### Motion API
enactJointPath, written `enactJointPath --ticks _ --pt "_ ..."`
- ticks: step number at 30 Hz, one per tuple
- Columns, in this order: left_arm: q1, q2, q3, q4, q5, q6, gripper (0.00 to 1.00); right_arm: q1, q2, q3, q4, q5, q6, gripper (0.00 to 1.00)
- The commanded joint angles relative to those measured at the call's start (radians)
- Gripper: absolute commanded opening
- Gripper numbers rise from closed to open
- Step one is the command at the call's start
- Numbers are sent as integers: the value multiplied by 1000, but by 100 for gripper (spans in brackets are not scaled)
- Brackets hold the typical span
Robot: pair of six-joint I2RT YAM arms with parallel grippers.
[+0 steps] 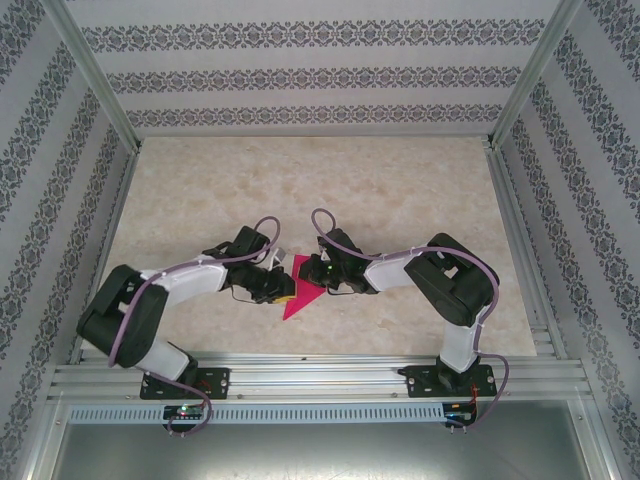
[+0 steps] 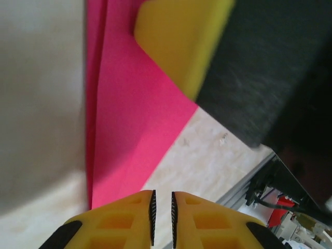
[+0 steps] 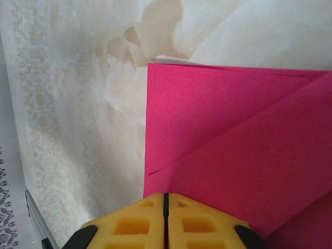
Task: Fold a paper plane with a square sheet of paper (pick it up from the middle)
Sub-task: Fourth fold the wing at the center of the table.
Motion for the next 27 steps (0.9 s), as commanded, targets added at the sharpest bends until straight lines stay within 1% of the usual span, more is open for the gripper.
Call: enactJointPath --ticks 1,3,5,6,7,11,14,17,21,23,24,26,27 --pt "-7 64 0 114 34 -18 20 -6 25 -25 -105 60 -6 8" --pt "-9 101 -9 127 45 -17 21 -6 28 -24 -103 61 -5 8" --pt "-9 120 -37 143 79 -6 22 -6 28 -25 -102 61 -4 8" --pt "-9 121 -49 119 81 12 22 -6 26 -27 -103 64 -3 8" --pt "-9 117 -57 49 52 36 22 -6 26 -28 -106 64 -4 9" --pt "-10 70 -101 -135 -38 112 22 -6 30 -29 -114 67 -7 9" --pt "-10 17 -138 -169 -30 114 22 -6 37 -27 -113 68 -5 9" --pt "-10 -57 -135 -185 -18 110 22 -6 40 -23 -112 66 -4 9" --pt "-10 -147 -90 -162 -39 63 22 -6 37 -22 -116 68 -5 9" --pt "-11 -182 -74 -137 -105 25 22 -6 36 -23 -116 70 -3 9" --pt "-10 -194 -80 -93 -125 -3 21 -6 35 -24 -115 69 -2 9" --pt "-11 -187 -92 10 -91 -44 22 -6 40 -24 -116 70 -1 9" --pt "-13 -169 -92 63 -56 -63 22 -6 44 -23 -114 67 2 9"
